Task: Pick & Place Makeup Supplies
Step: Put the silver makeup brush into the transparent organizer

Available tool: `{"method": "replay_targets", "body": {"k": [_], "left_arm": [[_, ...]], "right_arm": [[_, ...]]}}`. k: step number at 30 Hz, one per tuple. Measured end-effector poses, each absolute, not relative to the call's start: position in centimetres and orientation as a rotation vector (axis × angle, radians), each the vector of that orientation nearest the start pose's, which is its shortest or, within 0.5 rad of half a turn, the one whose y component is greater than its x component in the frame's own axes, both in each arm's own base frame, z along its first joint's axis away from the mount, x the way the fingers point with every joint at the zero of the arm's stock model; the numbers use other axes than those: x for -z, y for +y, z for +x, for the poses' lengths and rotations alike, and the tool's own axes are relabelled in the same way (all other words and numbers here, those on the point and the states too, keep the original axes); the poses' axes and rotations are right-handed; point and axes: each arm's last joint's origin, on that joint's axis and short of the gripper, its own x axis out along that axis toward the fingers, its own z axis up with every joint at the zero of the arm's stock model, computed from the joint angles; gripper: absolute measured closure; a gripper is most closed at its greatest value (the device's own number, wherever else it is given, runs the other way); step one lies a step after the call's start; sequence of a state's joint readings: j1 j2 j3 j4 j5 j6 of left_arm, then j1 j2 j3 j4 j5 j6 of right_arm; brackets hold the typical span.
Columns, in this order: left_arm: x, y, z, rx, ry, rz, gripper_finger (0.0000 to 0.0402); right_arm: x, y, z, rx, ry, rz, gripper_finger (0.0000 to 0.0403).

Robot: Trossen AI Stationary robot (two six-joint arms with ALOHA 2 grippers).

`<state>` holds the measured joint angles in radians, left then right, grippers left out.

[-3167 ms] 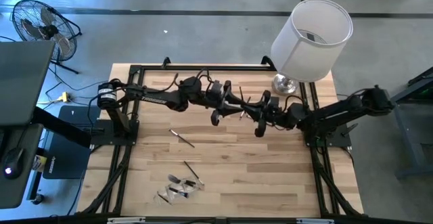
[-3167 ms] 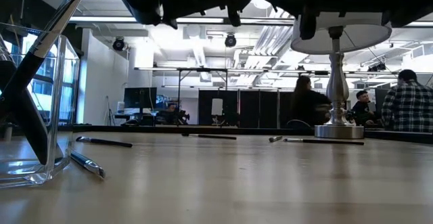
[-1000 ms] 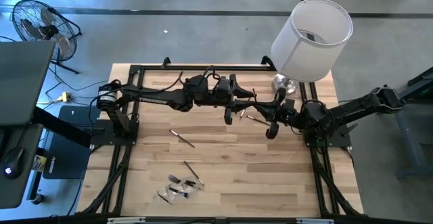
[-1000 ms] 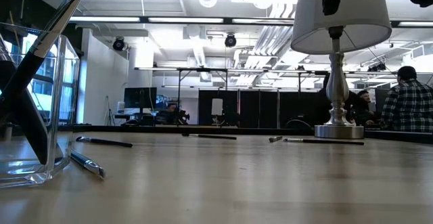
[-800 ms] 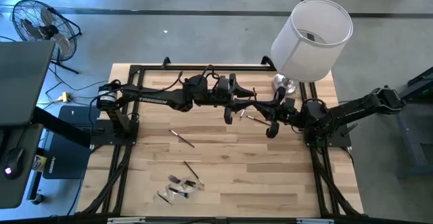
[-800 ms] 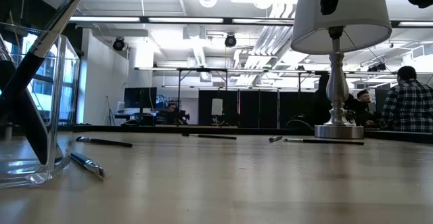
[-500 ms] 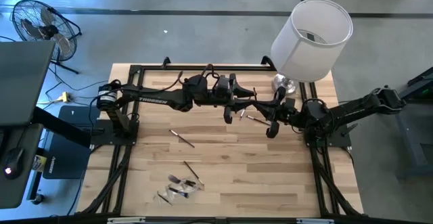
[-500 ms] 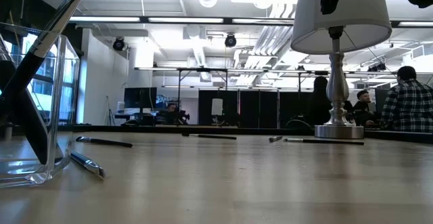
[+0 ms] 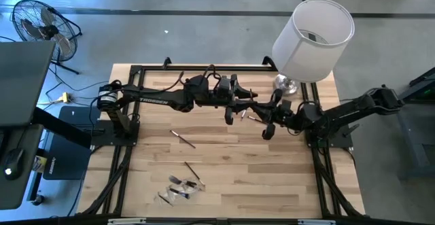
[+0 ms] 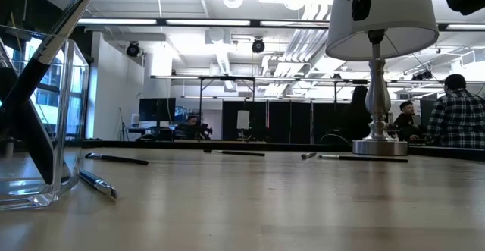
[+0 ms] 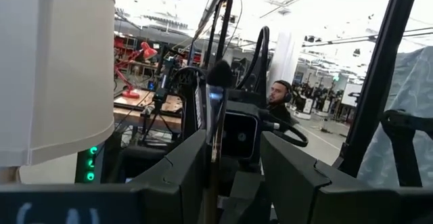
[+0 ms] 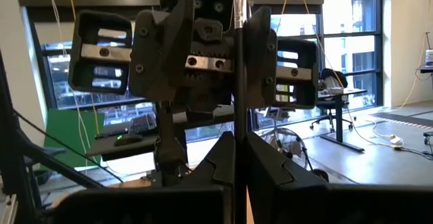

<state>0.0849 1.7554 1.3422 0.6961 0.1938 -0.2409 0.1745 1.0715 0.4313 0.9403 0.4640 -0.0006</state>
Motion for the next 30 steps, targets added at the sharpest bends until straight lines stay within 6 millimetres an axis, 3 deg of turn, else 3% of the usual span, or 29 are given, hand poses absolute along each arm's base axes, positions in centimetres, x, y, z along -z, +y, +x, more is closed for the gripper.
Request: {"method": "replay_targets", "body": {"k": [30], "left_arm": [[-34.24, 2.89, 40.93, 0.147, -0.223, -0.197, 0.0263]], "right_arm": [[-26.22, 2.10, 21.83, 0.265, -0.291, 0.110, 0.0395]]}}
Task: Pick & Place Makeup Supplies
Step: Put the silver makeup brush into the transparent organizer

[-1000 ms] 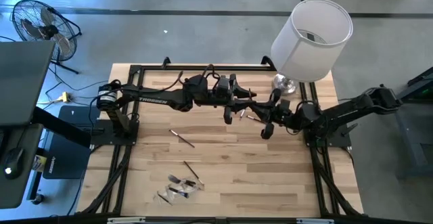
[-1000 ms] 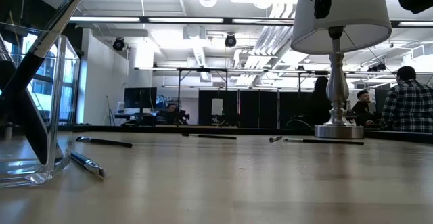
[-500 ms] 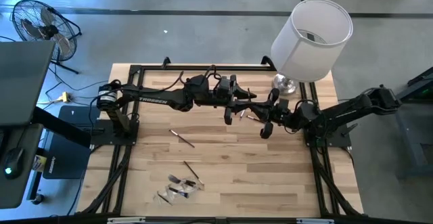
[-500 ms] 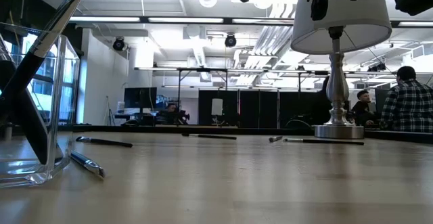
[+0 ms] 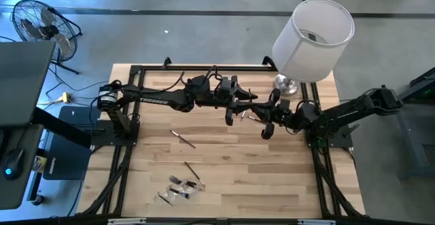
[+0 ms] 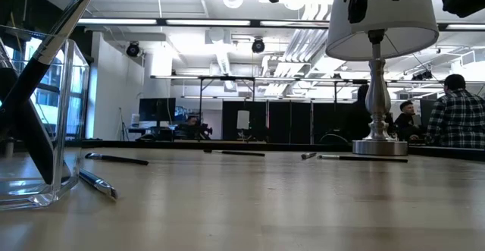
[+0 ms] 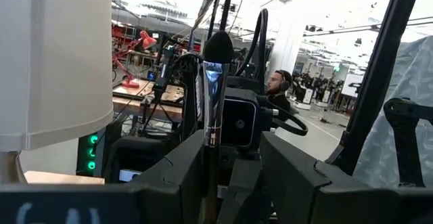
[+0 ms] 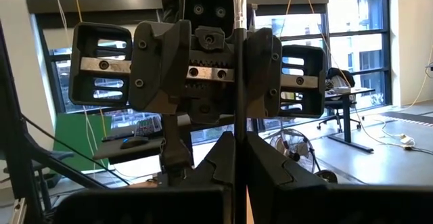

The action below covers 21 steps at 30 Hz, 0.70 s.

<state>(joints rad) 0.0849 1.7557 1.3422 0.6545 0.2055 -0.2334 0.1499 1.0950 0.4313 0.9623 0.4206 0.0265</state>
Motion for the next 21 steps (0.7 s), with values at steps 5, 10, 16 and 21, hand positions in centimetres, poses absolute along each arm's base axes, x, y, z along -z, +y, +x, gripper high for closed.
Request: {"method": "replay_targets", "body": {"k": [5, 10, 16, 21], "left_arm": [[-34.16, 2.88, 40.96, 0.147, -0.214, -0.199, 0.0263], [-34.14, 2.90, 40.97, 0.132, -0.215, -0.201, 0.0263], [-34.13, 2.96, 40.97, 0.114, -0.217, -0.210, 0.0263], [-34.14, 2.97, 40.97, 0.111, -0.217, -0.211, 0.0263]], "right_arm": [[-26.28, 2.10, 21.82, 0.263, -0.297, 0.112, 0.0395], [-26.50, 2.12, 21.76, 0.254, -0.320, 0.112, 0.0395], [-26.50, 2.12, 21.76, 0.253, -0.319, 0.107, 0.0395], [-26.50, 2.12, 21.75, 0.258, -0.317, 0.088, 0.0395]]}}
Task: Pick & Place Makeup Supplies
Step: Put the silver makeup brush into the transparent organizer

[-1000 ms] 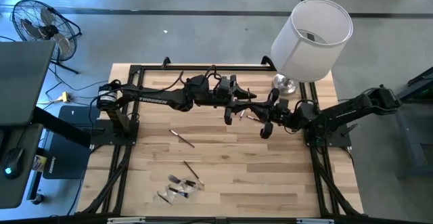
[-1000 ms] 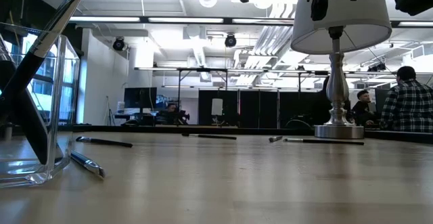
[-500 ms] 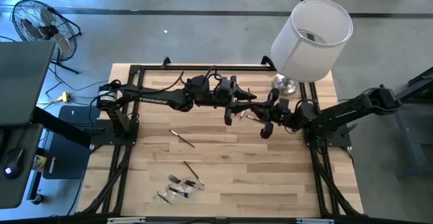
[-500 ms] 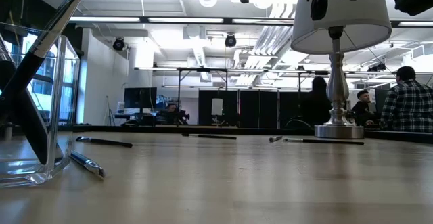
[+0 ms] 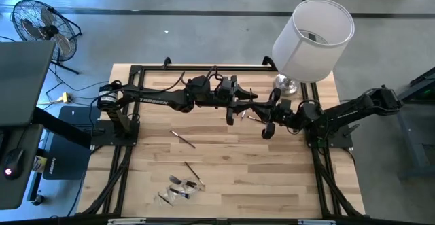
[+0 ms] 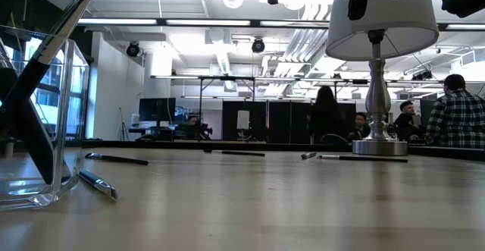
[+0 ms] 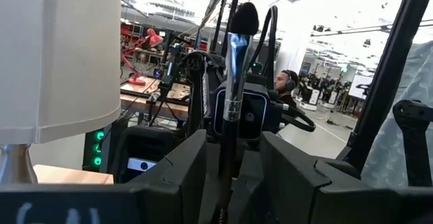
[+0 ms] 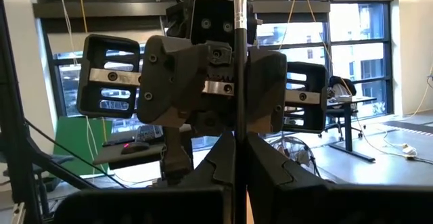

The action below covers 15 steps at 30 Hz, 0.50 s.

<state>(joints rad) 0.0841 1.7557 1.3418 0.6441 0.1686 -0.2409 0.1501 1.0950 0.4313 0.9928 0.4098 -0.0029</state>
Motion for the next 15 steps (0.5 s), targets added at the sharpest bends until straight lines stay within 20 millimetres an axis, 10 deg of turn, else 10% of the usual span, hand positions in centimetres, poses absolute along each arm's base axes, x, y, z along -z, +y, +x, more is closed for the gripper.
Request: {"method": "replay_targets", "body": {"k": [15], "left_arm": [[-34.14, 2.93, 40.95, 0.144, -0.214, -0.205, 0.0374]], "right_arm": [[-26.55, 2.16, 21.74, 0.248, -0.323, 0.089, 0.0395]]}}
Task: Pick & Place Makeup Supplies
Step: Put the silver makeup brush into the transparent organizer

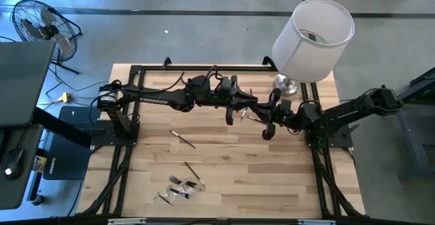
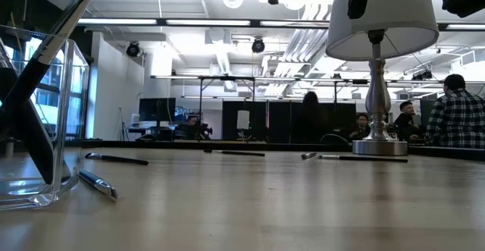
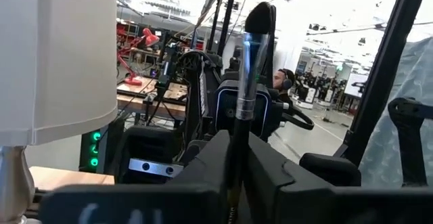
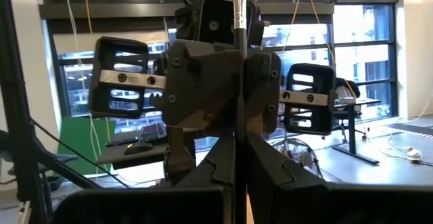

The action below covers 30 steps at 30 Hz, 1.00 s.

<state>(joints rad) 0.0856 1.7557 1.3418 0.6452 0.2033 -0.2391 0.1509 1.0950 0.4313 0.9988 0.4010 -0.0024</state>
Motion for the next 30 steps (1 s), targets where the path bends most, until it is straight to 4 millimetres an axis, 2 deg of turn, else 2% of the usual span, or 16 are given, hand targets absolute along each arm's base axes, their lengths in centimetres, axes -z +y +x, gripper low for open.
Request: {"method": "replay_targets", "body": {"k": [3, 7, 12, 16, 24, 30], "left_arm": [[-34.1, 2.9, 41.0, 0.146, -0.214, -0.198, 0.0389], [-34.1, 2.9, 41.0, 0.147, -0.212, -0.176, 0.0377], [-33.9, 2.9, 41.0, 0.147, -0.189, -0.157, 0.0390], [-33.7, 2.9, 41.0, 0.146, -0.165, -0.161, 0.0386], [-32.7, 2.9, 41.2, 0.124, -0.062, -0.178, 0.0390], [-31.9, 2.9, 41.2, 0.101, 0.012, -0.190, 0.0390]], "right_arm": [[-26.6, 2.2, 21.7, 0.246, -0.325, 0.096, 0.0395], [-26.6, 2.2, 21.7, 0.247, -0.323, 0.091, 0.0393], [-26.5, 2.2, 21.8, 0.249, -0.317, 0.089, 0.0383], [-26.3, 2.2, 21.8, 0.249, -0.301, 0.085, 0.0370], [-25.8, 2.1, 21.7, 0.277, -0.242, 0.139, 0.0331], [-25.9, 1.9, 20.5, 0.278, -0.143, 0.169, 0.0285]]}}
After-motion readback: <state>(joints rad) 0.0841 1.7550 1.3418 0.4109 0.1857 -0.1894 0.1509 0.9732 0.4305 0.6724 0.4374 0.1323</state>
